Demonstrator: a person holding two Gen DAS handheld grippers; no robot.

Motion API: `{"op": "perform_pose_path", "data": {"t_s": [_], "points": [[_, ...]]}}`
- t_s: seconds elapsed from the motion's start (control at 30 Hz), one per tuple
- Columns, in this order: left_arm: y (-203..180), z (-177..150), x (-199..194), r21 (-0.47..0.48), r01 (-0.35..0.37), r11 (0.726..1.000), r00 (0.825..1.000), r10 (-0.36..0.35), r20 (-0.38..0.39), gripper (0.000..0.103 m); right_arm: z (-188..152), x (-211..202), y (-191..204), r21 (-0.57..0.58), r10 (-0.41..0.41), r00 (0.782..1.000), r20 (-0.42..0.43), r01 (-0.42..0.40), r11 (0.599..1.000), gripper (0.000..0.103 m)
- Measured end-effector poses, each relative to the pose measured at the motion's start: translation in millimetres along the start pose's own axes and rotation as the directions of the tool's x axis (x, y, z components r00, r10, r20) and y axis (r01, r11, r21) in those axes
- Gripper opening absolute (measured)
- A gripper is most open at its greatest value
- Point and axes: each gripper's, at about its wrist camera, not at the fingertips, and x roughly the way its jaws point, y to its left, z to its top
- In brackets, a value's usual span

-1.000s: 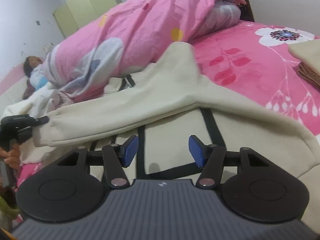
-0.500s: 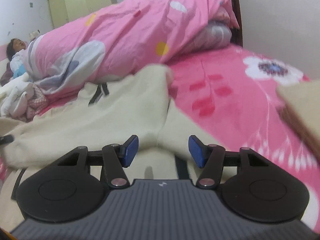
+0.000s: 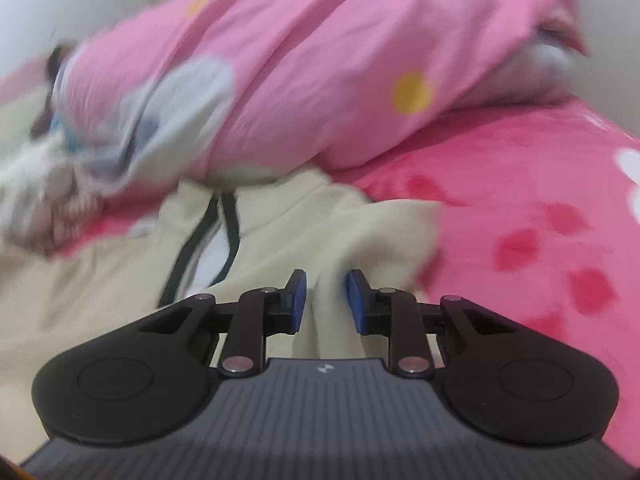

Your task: Fold clothes

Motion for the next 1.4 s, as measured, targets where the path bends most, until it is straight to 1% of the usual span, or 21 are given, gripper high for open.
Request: {"op": "perform_pose_path", "data": {"t_s": [0.07, 0.13, 0.2, 0.27, 0.3, 0.33, 0.37, 0.4, 0.47, 0.53, 0.6, 0.7, 0.77, 0.93, 1.0, 1.03, 1.1, 1.2, 1.27, 1.33, 1.4], "points": [[2, -4, -3, 0.011, 0.005, 1.0, 1.0, -0.005, -0.002, 0.008, -4, 7, 15, -0.094, 0.033, 0.999, -0.013, -0.034, 0.995, 0.024], [4, -9, -4, 0.021, 0.007, 1.0, 1.0, -0.007, -0.01, 0.008, -7, -3, 22, -0.169, 0.101, 0.995, -0.001, -0.1, 0.981, 0.025], [7, -14, -3, 0.023, 0.004, 1.0, 1.0, -0.004, -0.022, 0.008, -6, -16, 20, -0.204, 0.133, 0.991, 0.007, -0.129, 0.971, 0.025], [12, -14, -2, 0.001, 0.017, 1.0, 0.999, -0.017, -0.027, 0.008, -4, -28, 15, -0.22, 0.154, 0.988, 0.017, -0.147, 0.964, 0.025], [14, -14, -3, -0.01, 0.026, 1.0, 0.999, -0.026, -0.026, 0.008, 1, -31, 7, -0.196, 0.145, 0.989, 0.027, -0.137, 0.971, 0.027], [16, -14, -3, -0.019, 0.034, 0.999, 0.999, -0.034, -0.024, 0.008, 6, -33, -2, -0.151, 0.132, 0.99, 0.042, -0.125, 0.981, 0.03], [18, -14, -4, -0.029, 0.042, 0.999, 0.999, -0.043, -0.022, 0.008, 13, -34, -15, -0.082, 0.113, 0.992, 0.062, -0.107, 0.991, 0.033], [20, -14, -4, -0.038, 0.05, 0.998, 0.999, -0.051, -0.019, 0.008, 20, -33, -28, -0.007, 0.089, 0.993, 0.076, -0.089, 0.996, 0.039], [20, -17, -10, -0.042, 0.074, 0.996, 0.997, -0.075, -0.027, 0.008, 33, -28, -52, 0.145, 0.036, 0.996, 0.085, -0.048, 0.988, 0.041], [19, -21, -18, -0.043, 0.099, 0.994, 0.994, -0.101, -0.037, 0.008, 45, -21, -65, 0.226, -0.004, 0.997, 0.073, -0.013, 0.974, 0.041], [18, -25, -26, -0.044, 0.124, 0.991, 0.991, -0.126, -0.048, 0.008, 54, -10, -73, 0.278, -0.019, 0.999, 0.04, 0.008, 0.961, 0.041], [17, -30, -37, -0.046, 0.162, 0.986, 0.984, -0.165, -0.064, 0.008, 65, 8, -77, 0.32, -0.02, 1.0, -0.01, 0.023, 0.947, 0.041], [17, -34, -43, -0.048, 0.178, 0.983, 0.981, -0.182, -0.074, 0.008, 70, 14, -81, 0.348, -0.023, 1.0, -0.007, 0.024, 0.937, 0.041], [20, -44, -49, -0.055, 0.165, 0.985, 0.98, -0.17, -0.102, 0.008, 69, 18, -93, 0.427, -0.04, 0.999, -0.001, 0.037, 0.904, 0.041], [22, -47, -52, -0.058, 0.159, 0.986, 0.98, -0.165, -0.113, 0.007, 64, 17, -96, 0.445, -0.029, 1.0, -0.006, 0.029, 0.895, 0.04], [22, -49, -53, -0.06, 0.156, 0.986, 0.98, -0.163, -0.119, 0.007, 61, 16, -97, 0.444, -0.011, 1.0, -0.005, 0.012, 0.896, 0.036], [24, -53, -55, -0.063, 0.151, 0.987, 0.979, -0.158, -0.13, 0.007, 57, 10, -93, 0.397, 0.044, 0.999, 0.011, -0.045, 0.917, 0.032], [26, -59, -59, -0.067, 0.142, 0.988, 0.978, -0.151, -0.146, 0.007, 53, 16, -79, 0.316, 0.11, 0.994, -0.023, -0.097, 0.944, 0.031], [27, -63, -61, -0.069, 0.137, 0.988, 0.977, -0.146, -0.158, 0.007, 54, 31, -70, 0.313, 0.136, 0.989, -0.055, -0.112, 0.943, 0.031], [27, -64, -61, -0.066, 0.13, 0.989, 0.977, -0.139, -0.164, 0.007, 59, 47, -64, 0.33, 0.16, 0.986, -0.049, -0.135, 0.934, 0.031], [27, -63, -60, -0.063, 0.125, 0.99, 0.977, -0.134, -0.167, 0.007, 64, 51, -63, 0.381, 0.205, 0.979, 0.0, -0.189, 0.905, 0.032]]}}
